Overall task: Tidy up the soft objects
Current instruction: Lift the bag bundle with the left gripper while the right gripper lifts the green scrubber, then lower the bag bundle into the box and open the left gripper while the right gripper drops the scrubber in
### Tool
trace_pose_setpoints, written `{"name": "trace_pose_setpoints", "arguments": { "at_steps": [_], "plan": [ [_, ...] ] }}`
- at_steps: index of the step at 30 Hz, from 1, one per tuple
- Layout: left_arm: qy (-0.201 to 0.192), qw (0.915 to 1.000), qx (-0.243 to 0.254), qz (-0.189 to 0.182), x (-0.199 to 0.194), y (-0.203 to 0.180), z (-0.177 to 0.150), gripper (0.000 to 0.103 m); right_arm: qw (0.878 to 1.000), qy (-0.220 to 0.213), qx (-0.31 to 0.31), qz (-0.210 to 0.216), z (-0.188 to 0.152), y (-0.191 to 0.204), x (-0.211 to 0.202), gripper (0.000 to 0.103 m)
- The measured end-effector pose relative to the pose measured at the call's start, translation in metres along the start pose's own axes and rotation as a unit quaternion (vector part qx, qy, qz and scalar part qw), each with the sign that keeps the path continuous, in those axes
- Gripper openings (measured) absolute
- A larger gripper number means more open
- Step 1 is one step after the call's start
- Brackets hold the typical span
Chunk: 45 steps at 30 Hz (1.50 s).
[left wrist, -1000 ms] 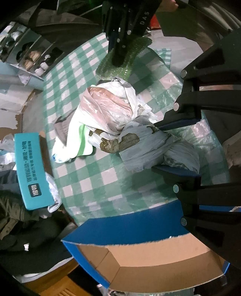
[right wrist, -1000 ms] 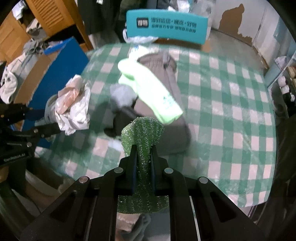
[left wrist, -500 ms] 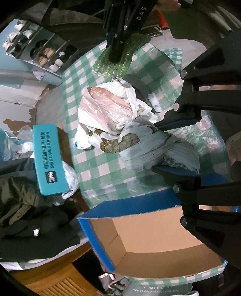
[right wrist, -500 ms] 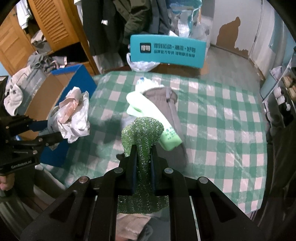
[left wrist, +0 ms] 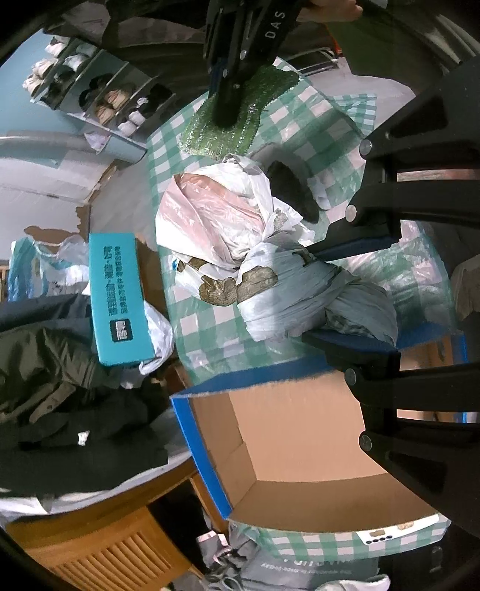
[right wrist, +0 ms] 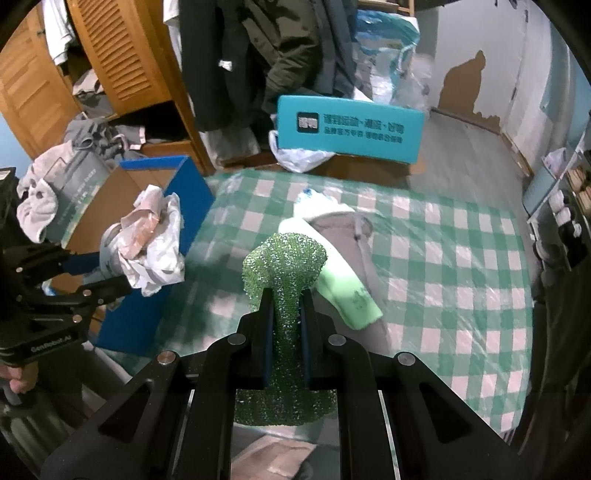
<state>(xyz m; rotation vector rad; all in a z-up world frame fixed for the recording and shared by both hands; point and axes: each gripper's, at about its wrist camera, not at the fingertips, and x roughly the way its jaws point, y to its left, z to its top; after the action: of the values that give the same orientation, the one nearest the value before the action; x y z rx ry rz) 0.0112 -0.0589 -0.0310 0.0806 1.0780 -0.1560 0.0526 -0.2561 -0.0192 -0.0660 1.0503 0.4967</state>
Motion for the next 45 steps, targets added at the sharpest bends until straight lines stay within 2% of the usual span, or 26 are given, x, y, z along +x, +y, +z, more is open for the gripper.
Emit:
{"name": "trace_pose_setpoints", "arguments": {
  "at_steps": [20, 45],
  "plan": [
    [-0.026, 0.9969, -0.066, 0.034, -0.024, 0.073, -0.012, 0.038, 0.998, -0.014, -0.051, 0.036, 0.040, 0.080, 0.014, 0.011],
    [-0.009, 0.9862, -0.152, 0.065, -0.016, 0.166, -0.043, 0.038, 0.989, 0.007, -0.125, 0.078, 0.075, 0.189, 0.058, 0.011]
  ]
}}
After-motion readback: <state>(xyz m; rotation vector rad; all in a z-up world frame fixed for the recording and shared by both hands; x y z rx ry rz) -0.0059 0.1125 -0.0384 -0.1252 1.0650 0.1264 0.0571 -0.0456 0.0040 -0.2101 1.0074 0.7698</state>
